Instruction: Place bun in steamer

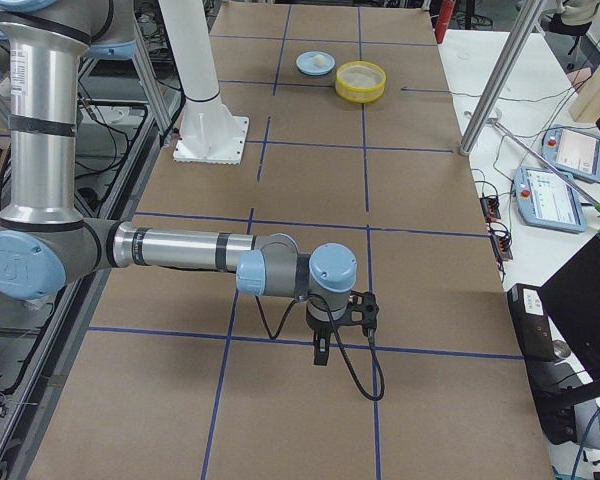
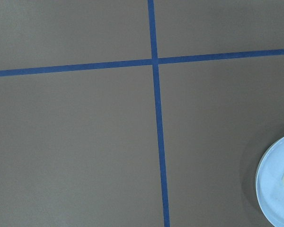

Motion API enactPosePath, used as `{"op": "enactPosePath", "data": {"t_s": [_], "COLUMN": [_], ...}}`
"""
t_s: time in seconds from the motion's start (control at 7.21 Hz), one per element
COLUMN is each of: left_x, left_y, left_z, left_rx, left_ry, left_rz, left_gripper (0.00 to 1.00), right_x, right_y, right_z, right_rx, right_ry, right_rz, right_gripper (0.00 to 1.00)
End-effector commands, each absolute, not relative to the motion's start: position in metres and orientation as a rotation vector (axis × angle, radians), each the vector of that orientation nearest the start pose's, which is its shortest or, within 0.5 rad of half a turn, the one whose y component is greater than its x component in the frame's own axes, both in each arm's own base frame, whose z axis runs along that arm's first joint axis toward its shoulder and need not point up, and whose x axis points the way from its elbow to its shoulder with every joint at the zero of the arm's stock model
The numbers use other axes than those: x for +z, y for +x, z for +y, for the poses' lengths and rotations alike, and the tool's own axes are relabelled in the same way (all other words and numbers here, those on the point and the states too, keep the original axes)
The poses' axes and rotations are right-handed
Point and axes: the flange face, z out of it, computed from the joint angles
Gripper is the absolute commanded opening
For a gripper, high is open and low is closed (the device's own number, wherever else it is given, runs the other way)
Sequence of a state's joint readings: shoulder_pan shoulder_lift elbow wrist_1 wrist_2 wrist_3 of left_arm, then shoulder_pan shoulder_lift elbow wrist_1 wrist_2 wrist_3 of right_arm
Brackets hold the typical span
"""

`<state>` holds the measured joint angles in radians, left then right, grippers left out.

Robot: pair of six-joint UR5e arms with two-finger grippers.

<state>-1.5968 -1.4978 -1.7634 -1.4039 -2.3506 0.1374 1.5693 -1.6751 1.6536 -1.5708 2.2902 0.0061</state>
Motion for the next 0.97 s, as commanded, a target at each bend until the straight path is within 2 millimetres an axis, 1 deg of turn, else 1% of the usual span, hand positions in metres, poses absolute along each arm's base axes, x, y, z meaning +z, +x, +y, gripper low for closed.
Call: {"op": "enactPosePath", "data": {"t_s": [0.0,0.14,0.28,0.42,0.55,0.69,0.83], "left_x": [0.609,0.61,0.604,0.594,0.582,0.572,0.563], "left_y": [-0.077,-0.077,-0.078,-0.056,-0.049,-0.027,0.001], "left_z": [-0.451,-0.45,-0.45,-0.464,-0.468,-0.47,-0.472], "left_rx": [0.089,0.096,0.101,0.173,0.193,0.246,0.341], "left_ry": [0.032,0.034,0.055,0.114,0.169,0.187,0.273], "left_rz": [0.761,0.761,0.764,0.764,0.771,0.819,0.821], "left_gripper": [1.0,1.0,1.0,1.0,1.0,1.0,1.0], "right_x": [0.671,0.671,0.671,0.671,0.671,0.671,0.671], "right_y": [0.067,0.067,0.067,0.067,0.067,0.067,0.067], "right_z": [-0.446,-0.446,-0.446,-0.446,-0.446,-0.446,-0.446], "right_rx": [0.012,0.012,0.012,0.012,0.012,0.012,0.012], "right_ry": [-0.023,-0.023,-0.022,-0.023,-0.023,-0.023,-0.023], "right_rz": [-0.719,-0.719,-0.719,-0.719,-0.719,-0.719,-0.719], "right_gripper": [1.0,1.0,1.0,1.0,1.0,1.0,1.0]}}
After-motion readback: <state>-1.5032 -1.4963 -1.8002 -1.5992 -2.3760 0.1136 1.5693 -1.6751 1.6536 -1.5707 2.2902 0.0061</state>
